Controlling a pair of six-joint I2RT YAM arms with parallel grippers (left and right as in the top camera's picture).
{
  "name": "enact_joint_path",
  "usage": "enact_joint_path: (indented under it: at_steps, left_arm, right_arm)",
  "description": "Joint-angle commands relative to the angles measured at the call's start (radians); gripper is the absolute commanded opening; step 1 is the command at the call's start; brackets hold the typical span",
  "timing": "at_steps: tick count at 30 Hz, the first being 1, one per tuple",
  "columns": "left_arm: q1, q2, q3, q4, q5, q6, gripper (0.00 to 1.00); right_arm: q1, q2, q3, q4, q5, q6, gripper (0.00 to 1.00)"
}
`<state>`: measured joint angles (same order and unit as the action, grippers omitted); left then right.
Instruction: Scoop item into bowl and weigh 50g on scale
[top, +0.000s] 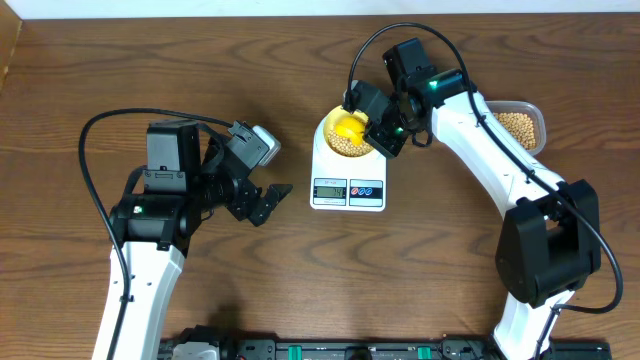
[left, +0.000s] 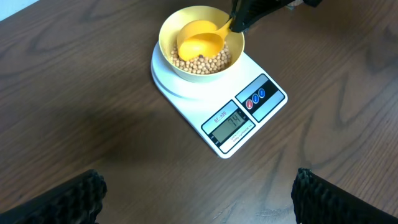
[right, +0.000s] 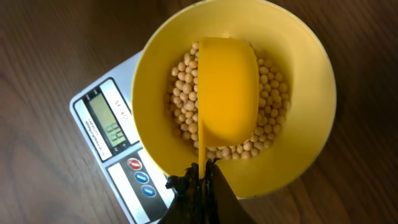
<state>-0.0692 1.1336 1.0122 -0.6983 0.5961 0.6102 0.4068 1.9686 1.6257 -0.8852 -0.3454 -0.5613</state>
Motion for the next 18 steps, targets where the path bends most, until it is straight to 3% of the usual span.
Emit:
enact_joint_path:
  at_steps: [1, 18]
  left_arm:
    - [0.0, 0.003, 0.014, 0.001, -0.005, 0.006, 0.98]
    - [0.0, 0.003, 0.014, 0.001, -0.005, 0.006, 0.98]
  right_arm:
    - [-0.002, 0.008, -0.006, 0.0, -0.037, -0.012, 0.01]
    - [-0.093, 0.005, 0.0, -0.006, -0.214, 0.034, 0.01]
